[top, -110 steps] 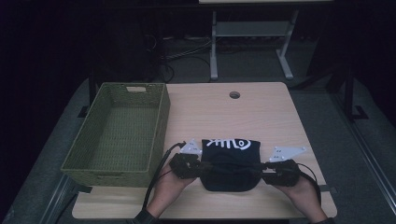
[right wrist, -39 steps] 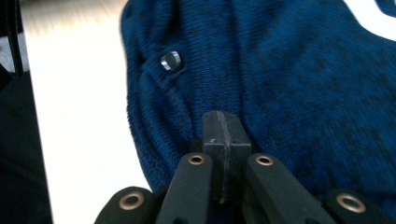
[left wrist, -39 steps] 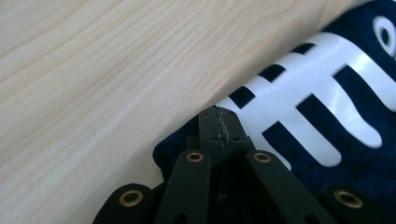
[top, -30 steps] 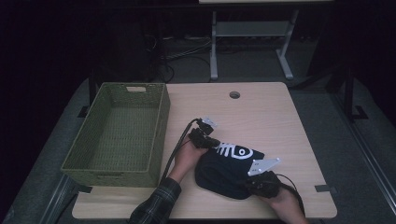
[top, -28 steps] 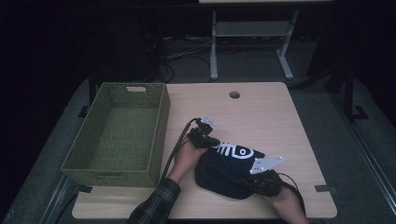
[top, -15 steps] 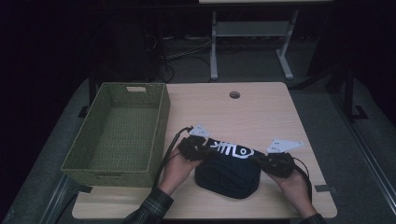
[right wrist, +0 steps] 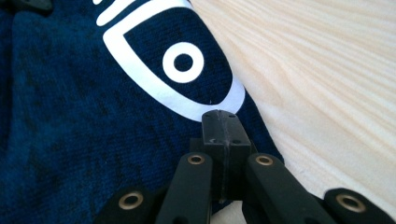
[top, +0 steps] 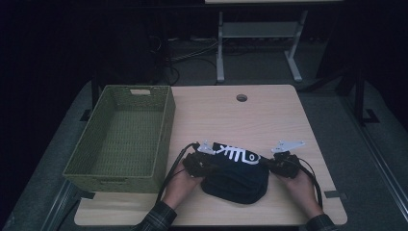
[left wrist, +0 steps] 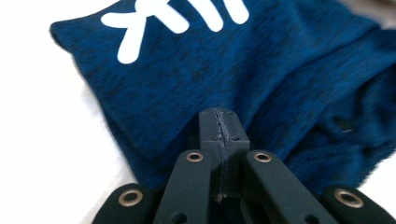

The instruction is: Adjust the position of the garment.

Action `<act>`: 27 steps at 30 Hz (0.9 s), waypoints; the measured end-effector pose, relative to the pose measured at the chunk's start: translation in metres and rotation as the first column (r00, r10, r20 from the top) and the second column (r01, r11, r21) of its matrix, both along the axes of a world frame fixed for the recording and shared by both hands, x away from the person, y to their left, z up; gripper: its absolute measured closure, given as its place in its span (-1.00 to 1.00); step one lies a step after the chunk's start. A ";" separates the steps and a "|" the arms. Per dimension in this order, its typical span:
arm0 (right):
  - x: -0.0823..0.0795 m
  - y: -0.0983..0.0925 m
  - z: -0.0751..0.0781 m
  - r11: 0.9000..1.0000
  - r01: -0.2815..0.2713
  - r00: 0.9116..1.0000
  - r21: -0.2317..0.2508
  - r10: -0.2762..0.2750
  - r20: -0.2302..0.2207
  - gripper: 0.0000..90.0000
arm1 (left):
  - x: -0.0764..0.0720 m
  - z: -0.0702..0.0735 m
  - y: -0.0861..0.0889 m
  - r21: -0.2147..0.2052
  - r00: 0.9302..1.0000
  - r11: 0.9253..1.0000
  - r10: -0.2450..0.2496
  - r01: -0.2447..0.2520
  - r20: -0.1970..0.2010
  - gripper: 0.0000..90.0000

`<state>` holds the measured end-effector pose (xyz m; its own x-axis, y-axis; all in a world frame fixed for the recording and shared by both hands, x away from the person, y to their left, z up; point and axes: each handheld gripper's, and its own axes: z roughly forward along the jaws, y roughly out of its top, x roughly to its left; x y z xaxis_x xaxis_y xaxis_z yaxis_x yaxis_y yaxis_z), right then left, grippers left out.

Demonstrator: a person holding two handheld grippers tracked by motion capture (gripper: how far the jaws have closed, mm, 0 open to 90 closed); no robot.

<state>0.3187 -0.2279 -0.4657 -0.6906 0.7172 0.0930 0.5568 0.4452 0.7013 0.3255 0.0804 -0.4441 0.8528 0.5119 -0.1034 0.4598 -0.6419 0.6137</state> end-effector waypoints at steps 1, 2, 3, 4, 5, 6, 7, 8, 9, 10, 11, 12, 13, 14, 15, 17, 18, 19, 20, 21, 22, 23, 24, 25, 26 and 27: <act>0.000 0.000 0.000 1.000 -0.001 1.000 0.000 0.001 -0.003 1.00 | 0.001 0.000 0.001 0.007 1.000 1.000 0.005 -0.005 0.004 1.00; 0.000 -0.001 -0.001 1.000 -0.001 1.000 -0.001 0.001 -0.002 1.00 | 0.003 -0.001 0.002 -0.004 1.000 1.000 0.012 -0.012 -0.003 1.00; -0.001 0.000 -0.001 1.000 0.000 1.000 0.000 0.000 -0.004 1.00 | 0.004 -0.002 0.002 -0.001 1.000 1.000 0.013 -0.013 -0.005 1.00; -0.003 0.000 -0.001 1.000 -0.004 1.000 -0.009 0.004 -0.003 1.00 | 0.004 -0.002 0.002 0.000 1.000 1.000 0.015 -0.015 -0.003 1.00; -0.004 0.001 -0.001 1.000 -0.001 1.000 -0.006 0.001 -0.007 1.00 | 0.006 -0.002 0.002 0.012 1.000 1.000 0.011 -0.012 0.003 1.00; -0.006 0.001 -0.001 1.000 -0.004 1.000 -0.008 0.004 -0.009 1.00 | 0.007 -0.003 0.001 0.013 1.000 1.000 0.016 -0.016 0.008 1.00; -0.006 0.001 -0.001 1.000 -0.008 1.000 -0.013 0.008 -0.007 1.00 | 0.008 -0.003 0.002 0.022 1.000 1.000 0.016 -0.016 0.015 1.00; -0.007 0.001 -0.001 1.000 -0.012 1.000 -0.011 0.012 -0.009 1.00 | 0.009 -0.003 0.002 0.015 1.000 1.000 0.023 -0.023 0.016 1.00; -0.008 0.001 -0.001 1.000 -0.013 1.000 -0.008 0.013 -0.009 1.00 | 0.011 -0.004 0.003 0.009 1.000 1.000 0.024 -0.024 0.008 1.00; -0.009 0.001 -0.001 1.000 -0.011 1.000 -0.003 0.011 -0.010 1.00 | 0.013 -0.004 0.004 0.005 1.000 1.000 0.026 -0.026 0.008 1.00; -0.009 0.001 -0.001 1.000 -0.015 1.000 0.000 0.015 -0.010 1.00 | 0.013 -0.003 0.005 -0.001 1.000 1.000 0.028 -0.028 0.003 1.00; -0.010 0.000 0.000 1.000 -0.018 1.000 -0.004 0.018 -0.001 1.00 | 0.014 -0.002 0.006 -0.008 1.000 1.000 0.029 -0.029 -0.004 1.00; -0.011 0.000 0.001 1.000 -0.017 1.000 0.004 0.017 0.008 0.99 | 0.015 -0.002 0.006 -0.019 0.999 0.999 0.033 -0.033 -0.009 1.00; -0.013 -0.001 0.002 1.000 -0.021 1.000 0.011 0.020 0.017 0.85 | 0.015 0.000 0.007 -0.026 0.999 0.999 0.036 -0.036 -0.009 1.00; -0.014 -0.002 0.003 1.000 -0.020 0.999 0.011 0.020 0.032 0.78 | 0.015 0.002 0.008 -0.035 0.999 0.999 0.038 -0.038 -0.011 1.00; -0.018 -0.005 0.007 1.000 -0.012 0.999 0.022 0.011 0.049 0.67 | 0.016 0.006 0.011 -0.057 0.999 0.997 0.048 -0.049 -0.017 0.91; -0.020 -0.008 0.008 1.000 -0.007 0.998 0.029 0.005 0.061 0.62 | 0.017 0.008 0.012 -0.070 0.998 0.996 0.054 -0.056 -0.022 0.87; -0.022 -0.011 0.010 0.999 0.002 0.998 0.035 -0.005 0.068 0.54 | 0.017 0.009 0.014 -0.080 0.998 0.995 0.060 -0.062 -0.019 0.80; -0.024 -0.014 0.011 0.999 0.017 0.997 0.041 -0.020 0.073 0.42 | 0.017 0.011 0.015 -0.084 0.997 0.994 0.067 -0.069 -0.025 0.73; -0.025 -0.017 0.012 0.999 0.034 0.996 0.038 -0.036 0.077 0.33 | 0.018 0.012 0.016 -0.088 0.997 0.993 0.076 -0.078 -0.031 0.64; -0.027 -0.020 0.013 0.999 0.046 0.995 0.029 -0.048 0.085 0.25 | 0.019 0.012 0.017 -0.102 0.995 0.990 0.091 -0.094 -0.033 0.52; -0.028 -0.023 0.013 0.998 0.062 0.994 0.021 -0.064 0.092 0.15 | 0.019 0.012 0.017 -0.102 0.995 0.990 0.091 -0.094 -0.033 0.38; -0.030 -0.027 0.013 0.997 0.079 0.992 0.009 -0.080 0.098 0.06 | 0.021 0.013 0.019 -0.093 0.994 0.990 0.105 -0.106 -0.021 0.27; -0.031 -0.029 0.013 0.996 0.087 0.991 0.008 -0.088 0.100 0.00 | 0.022 0.013 0.019 -0.095 0.993 0.989 0.115 -0.116 -0.016 0.21; -0.031 -0.029 0.013 0.996 0.087 0.991 0.008 -0.088 0.100 0.00 | 0.022 0.013 0.019 -0.095 0.993 0.989 0.115 -0.116 -0.016 0.12; -0.033 -0.032 0.012 0.995 0.098 0.990 0.007 -0.099 0.106 -0.12 | 0.023 0.013 0.020 -0.106 0.992 0.986 0.128 -0.129 -0.020 0.12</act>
